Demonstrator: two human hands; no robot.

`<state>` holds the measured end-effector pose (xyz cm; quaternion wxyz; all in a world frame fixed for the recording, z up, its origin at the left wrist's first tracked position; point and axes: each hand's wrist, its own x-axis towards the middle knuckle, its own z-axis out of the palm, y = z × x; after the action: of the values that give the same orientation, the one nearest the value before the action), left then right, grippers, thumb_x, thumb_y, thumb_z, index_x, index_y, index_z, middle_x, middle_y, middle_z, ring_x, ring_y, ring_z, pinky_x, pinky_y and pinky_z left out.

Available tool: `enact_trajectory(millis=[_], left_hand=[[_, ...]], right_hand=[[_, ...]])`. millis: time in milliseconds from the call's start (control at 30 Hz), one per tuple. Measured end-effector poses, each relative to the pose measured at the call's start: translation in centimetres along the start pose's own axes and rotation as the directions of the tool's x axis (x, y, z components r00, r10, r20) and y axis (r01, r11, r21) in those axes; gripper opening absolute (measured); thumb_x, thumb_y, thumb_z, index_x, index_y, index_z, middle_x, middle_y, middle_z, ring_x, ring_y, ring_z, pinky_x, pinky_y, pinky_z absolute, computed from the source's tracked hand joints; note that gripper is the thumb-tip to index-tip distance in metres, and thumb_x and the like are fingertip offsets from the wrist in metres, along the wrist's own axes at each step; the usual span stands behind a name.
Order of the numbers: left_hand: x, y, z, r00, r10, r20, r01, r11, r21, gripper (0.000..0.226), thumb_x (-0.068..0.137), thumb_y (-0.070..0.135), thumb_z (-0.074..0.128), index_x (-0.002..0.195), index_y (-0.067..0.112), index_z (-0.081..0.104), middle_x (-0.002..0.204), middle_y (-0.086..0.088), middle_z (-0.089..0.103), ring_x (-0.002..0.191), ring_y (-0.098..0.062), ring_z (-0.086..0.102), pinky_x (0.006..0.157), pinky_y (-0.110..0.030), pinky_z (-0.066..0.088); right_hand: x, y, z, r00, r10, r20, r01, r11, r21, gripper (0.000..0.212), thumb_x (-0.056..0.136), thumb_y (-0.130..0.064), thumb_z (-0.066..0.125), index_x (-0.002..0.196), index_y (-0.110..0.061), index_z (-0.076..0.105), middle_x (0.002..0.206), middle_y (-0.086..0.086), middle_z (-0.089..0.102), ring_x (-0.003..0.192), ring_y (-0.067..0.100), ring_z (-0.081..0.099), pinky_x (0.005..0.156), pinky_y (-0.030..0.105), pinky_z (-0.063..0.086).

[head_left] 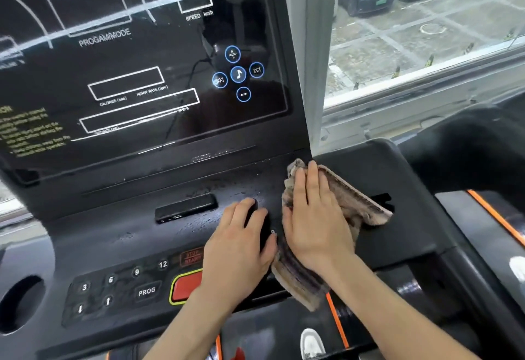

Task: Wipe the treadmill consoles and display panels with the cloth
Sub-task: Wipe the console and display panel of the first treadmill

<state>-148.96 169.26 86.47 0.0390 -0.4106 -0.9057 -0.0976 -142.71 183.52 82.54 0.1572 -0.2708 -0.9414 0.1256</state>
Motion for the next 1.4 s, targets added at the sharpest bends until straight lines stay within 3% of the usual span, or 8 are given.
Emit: enact_trajectory(millis=[233, 333, 500, 667, 800, 1034, 1200, 1400], left_hand=[[0.0, -1.4, -0.8, 0.995, -0.098, 0.011, 0.098, 0.965, -0.243, 0.029, 0.074, 0.016, 0.041, 0.086, 0.021, 0.067, 0.108, 0.010, 0.059, 0.095, -0.017, 0.057, 0.076, -0.034, 0.053], [0.1, -1.5, -1.4, 0.997, -0.067, 0.035, 0.073, 0.968, -0.239, 0.041, 0.074, 0.013, 0.044, 0.107, 0.023, 0.066, 0.116, 0.008, 0.059, 0.103, -0.018, 0.056, 0.082, -0.032, 0.052], [1.2, -1.2, -1.8, 0.996, -0.084, 0.034, 0.091, 0.953, -0.291, 0.046, 0.085, 0.011, 0.052, 0.129, 0.019, 0.056, 0.129, 0.004, 0.054, 0.117, -0.016, 0.049, 0.098, -0.025, 0.040], [0.6, -1.1, -1.8, 0.971, -0.235, 0.054, 0.231, 0.846, -0.480, 0.030, 0.085, 0.024, 0.064, 0.112, 0.026, 0.052, 0.105, 0.012, 0.058, 0.100, -0.009, 0.056, 0.084, -0.022, 0.042], [0.3, -1.3, -1.7, 0.972, -0.234, 0.008, 0.218, 0.891, -0.399, 0.044, 0.083, 0.031, 0.065, 0.124, 0.026, 0.049, 0.106, 0.008, 0.051, 0.100, -0.014, 0.052, 0.081, -0.024, 0.041], [1.9, -0.2, -2.2, 0.980, -0.176, 0.092, 0.188, 0.972, -0.142, 0.039, 0.093, 0.052, 0.040, 0.121, 0.028, 0.054, 0.105, 0.003, 0.053, 0.099, -0.022, 0.055, 0.081, -0.036, 0.047], [1.8, -0.5, -3.0, 0.967, -0.207, 0.149, 0.228, 0.964, -0.136, 0.016, 0.083, 0.034, 0.059, 0.099, 0.031, 0.057, 0.098, 0.008, 0.052, 0.098, -0.016, 0.052, 0.076, -0.031, 0.046], [1.9, -1.5, -2.1, 0.995, -0.095, -0.013, 0.096, 0.995, 0.036, 0.021, 0.063, 0.011, 0.065, 0.083, 0.018, 0.065, 0.093, 0.002, 0.058, 0.084, -0.024, 0.055, 0.061, -0.033, 0.047]], right_hand=[[-2.2, -3.1, 0.3, 0.928, -0.369, 0.056, 0.366, 0.929, 0.062, 0.055, 0.092, -0.035, 0.034, 0.143, -0.017, 0.048, 0.151, 0.002, 0.042, 0.137, 0.022, 0.042, 0.110, 0.040, 0.030], [0.9, -1.8, -0.5, 0.888, -0.460, 0.022, 0.456, 0.885, 0.093, 0.049, 0.094, -0.032, 0.038, 0.140, -0.020, 0.051, 0.147, 0.000, 0.047, 0.132, 0.023, 0.046, 0.100, 0.042, 0.045], [5.3, -1.5, -1.3, 0.941, -0.288, -0.179, 0.327, 0.911, 0.252, 0.038, 0.083, -0.004, 0.065, 0.121, -0.013, 0.065, 0.118, 0.008, 0.058, 0.098, 0.028, 0.052, 0.083, 0.040, 0.051], [1.5, -2.2, -1.6, 0.873, -0.475, 0.115, 0.385, 0.813, 0.436, 0.053, 0.082, -0.028, 0.051, 0.133, -0.017, 0.058, 0.128, 0.000, 0.055, 0.110, 0.020, 0.052, 0.100, 0.022, 0.039], [3.3, -0.2, -5.4, 0.922, -0.348, 0.169, 0.178, 0.770, 0.613, 0.035, 0.086, -0.019, 0.068, 0.121, -0.020, 0.068, 0.120, -0.011, 0.062, 0.112, -0.002, 0.053, 0.098, 0.008, 0.033], [3.4, 1.9, -4.5, 0.979, -0.054, 0.196, 0.018, 0.983, 0.184, 0.013, 0.093, -0.027, 0.061, 0.102, -0.020, 0.066, 0.088, -0.006, 0.052, 0.085, 0.020, 0.057, 0.070, 0.031, 0.041], [5.6, 1.0, -4.6, 0.989, 0.123, -0.084, -0.089, 0.942, 0.323, 0.006, 0.093, -0.018, 0.061, 0.094, -0.016, 0.066, 0.092, -0.005, 0.052, 0.081, 0.021, 0.057, 0.069, 0.027, 0.033], [3.7, -5.6, -0.4, 0.958, -0.240, -0.159, 0.286, 0.864, 0.416, 0.014, 0.088, -0.007, 0.058, 0.099, -0.008, 0.066, 0.101, 0.004, 0.060, 0.095, 0.021, 0.057, 0.084, 0.032, 0.048]])
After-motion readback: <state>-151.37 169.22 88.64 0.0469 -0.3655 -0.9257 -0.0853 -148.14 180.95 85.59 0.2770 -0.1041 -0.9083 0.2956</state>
